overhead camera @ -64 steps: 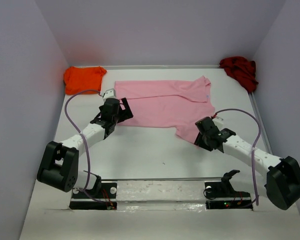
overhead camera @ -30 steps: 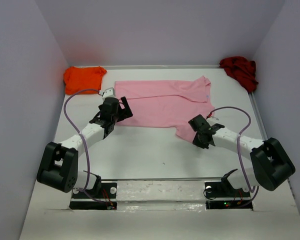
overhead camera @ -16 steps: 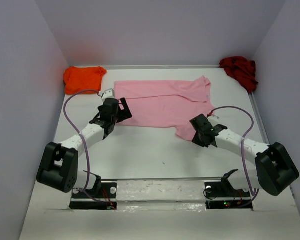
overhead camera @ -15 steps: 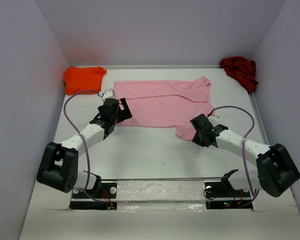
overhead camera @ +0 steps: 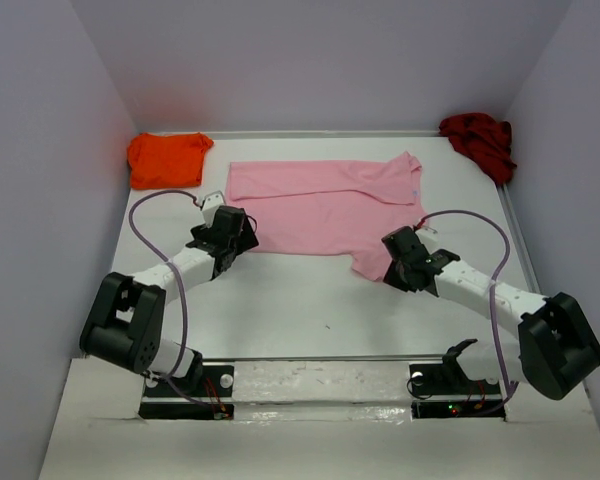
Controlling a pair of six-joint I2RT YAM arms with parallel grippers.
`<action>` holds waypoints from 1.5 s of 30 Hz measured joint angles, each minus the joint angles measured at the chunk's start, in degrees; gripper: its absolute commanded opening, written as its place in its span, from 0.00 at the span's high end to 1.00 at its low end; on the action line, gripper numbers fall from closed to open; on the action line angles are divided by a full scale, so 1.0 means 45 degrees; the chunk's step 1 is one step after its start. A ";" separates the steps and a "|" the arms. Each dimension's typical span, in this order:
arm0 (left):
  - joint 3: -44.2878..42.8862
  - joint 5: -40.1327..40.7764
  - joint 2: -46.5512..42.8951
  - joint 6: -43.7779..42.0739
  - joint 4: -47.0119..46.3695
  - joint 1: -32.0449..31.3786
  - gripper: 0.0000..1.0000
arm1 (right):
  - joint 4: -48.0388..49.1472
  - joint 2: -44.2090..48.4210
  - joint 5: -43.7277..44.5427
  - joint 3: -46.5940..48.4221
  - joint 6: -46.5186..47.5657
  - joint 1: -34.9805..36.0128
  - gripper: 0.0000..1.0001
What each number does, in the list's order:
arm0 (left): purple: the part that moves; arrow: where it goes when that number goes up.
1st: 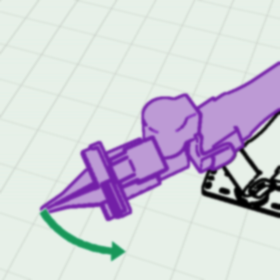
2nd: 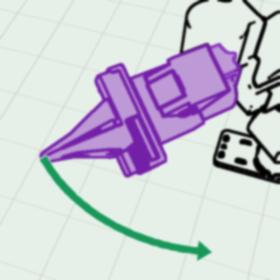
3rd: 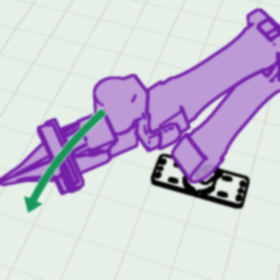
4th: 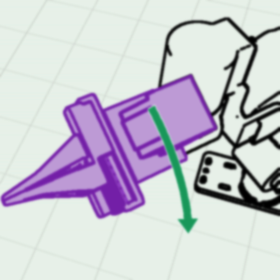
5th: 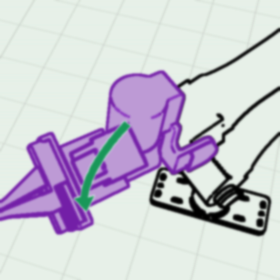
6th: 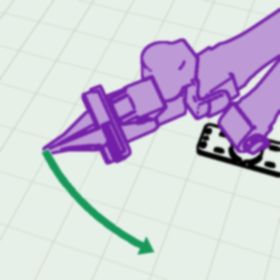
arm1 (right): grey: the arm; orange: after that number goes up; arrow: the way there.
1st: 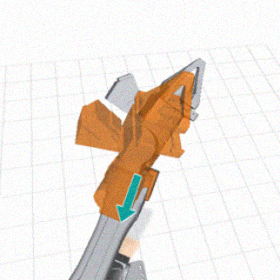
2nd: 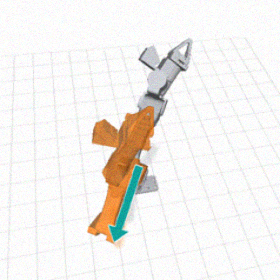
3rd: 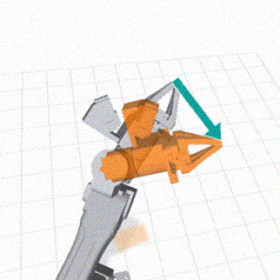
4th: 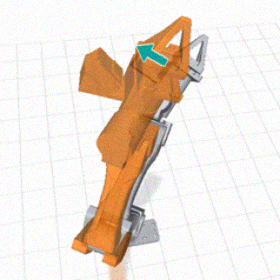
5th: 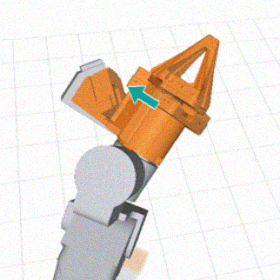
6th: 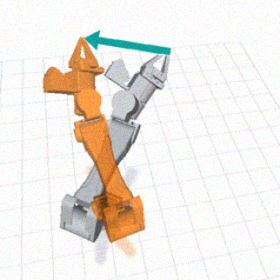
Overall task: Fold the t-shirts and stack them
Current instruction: Fold the tshirt
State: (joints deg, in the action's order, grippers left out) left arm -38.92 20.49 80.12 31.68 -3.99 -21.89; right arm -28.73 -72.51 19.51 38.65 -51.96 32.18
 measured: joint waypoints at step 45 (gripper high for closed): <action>-0.1287 0.1443 0.1394 0.0058 0.0801 0.0641 0.52 | 0.0223 0.1112 -0.0826 -0.0291 0.0364 0.0019 1.00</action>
State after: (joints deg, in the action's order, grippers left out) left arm -44.71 26.98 86.39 31.94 -0.38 -19.00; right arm -27.73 -67.51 15.79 37.34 -50.33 32.27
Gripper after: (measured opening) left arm 0.522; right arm 0.011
